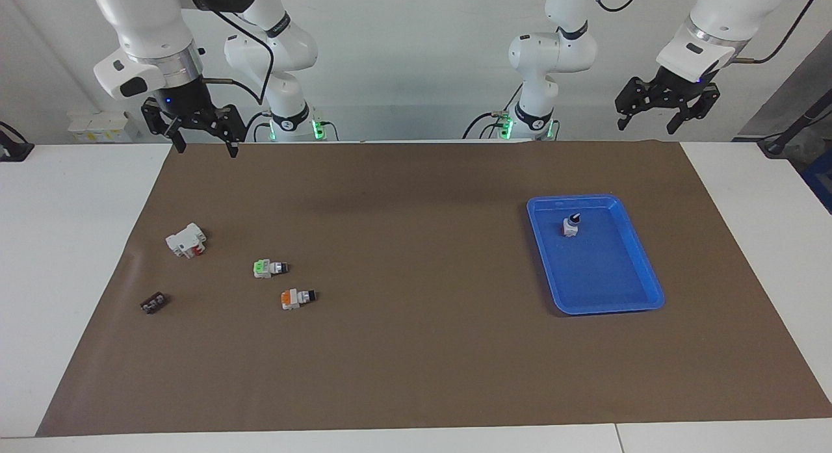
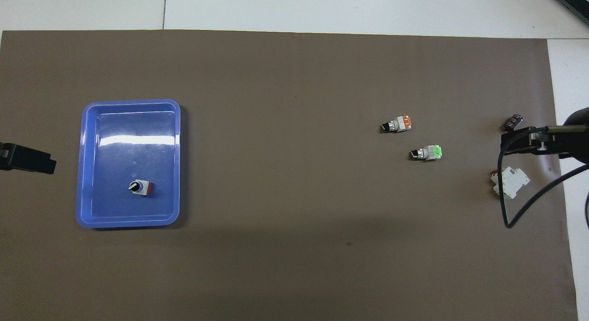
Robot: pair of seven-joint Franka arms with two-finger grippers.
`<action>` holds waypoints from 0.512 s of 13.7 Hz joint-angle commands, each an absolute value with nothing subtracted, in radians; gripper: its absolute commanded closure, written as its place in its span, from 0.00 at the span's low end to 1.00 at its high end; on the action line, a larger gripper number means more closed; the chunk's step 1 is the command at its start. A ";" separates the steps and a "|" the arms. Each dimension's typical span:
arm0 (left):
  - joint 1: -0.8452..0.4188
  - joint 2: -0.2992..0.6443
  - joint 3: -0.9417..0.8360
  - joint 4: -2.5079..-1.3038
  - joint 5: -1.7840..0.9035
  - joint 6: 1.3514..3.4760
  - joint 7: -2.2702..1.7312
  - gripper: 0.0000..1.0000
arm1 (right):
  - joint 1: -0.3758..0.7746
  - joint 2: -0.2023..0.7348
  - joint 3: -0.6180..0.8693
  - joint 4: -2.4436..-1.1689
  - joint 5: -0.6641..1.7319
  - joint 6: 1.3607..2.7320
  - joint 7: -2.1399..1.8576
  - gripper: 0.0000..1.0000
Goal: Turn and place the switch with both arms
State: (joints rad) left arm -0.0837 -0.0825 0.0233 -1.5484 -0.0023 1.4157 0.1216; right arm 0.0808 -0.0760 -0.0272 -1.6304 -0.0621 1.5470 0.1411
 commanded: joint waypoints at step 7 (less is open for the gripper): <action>-0.086 -0.100 0.018 -1.589 -0.008 1.431 0.112 0.00 | 0.046 -0.101 -0.037 -1.644 -0.044 1.502 0.074 0.00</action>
